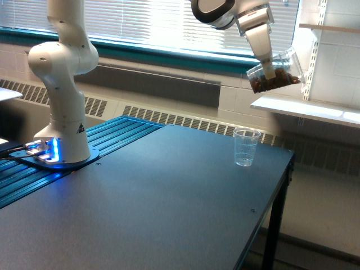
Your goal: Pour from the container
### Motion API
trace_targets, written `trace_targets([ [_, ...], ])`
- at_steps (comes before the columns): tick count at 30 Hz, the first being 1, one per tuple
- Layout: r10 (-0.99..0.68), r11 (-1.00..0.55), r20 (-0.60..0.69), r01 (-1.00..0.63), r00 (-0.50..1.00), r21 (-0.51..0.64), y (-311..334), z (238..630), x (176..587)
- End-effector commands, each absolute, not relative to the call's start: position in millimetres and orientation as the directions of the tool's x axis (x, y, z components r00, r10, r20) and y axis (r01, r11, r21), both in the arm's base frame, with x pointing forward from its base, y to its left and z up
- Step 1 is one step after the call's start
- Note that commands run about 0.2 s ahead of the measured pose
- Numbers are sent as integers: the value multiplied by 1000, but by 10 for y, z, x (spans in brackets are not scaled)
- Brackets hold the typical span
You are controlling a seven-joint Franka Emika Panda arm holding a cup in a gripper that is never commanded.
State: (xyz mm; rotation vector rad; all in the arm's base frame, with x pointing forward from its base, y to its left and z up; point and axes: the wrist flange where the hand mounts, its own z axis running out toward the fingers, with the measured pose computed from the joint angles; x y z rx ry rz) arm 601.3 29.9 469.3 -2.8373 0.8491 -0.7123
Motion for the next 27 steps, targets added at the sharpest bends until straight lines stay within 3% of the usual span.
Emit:
trace_targets([
  [1,-525,-850,415,-476,743,-224,441,4726,6015],
  [27,-463,-886,465,-415,755,-209,608,4682,5704],
])
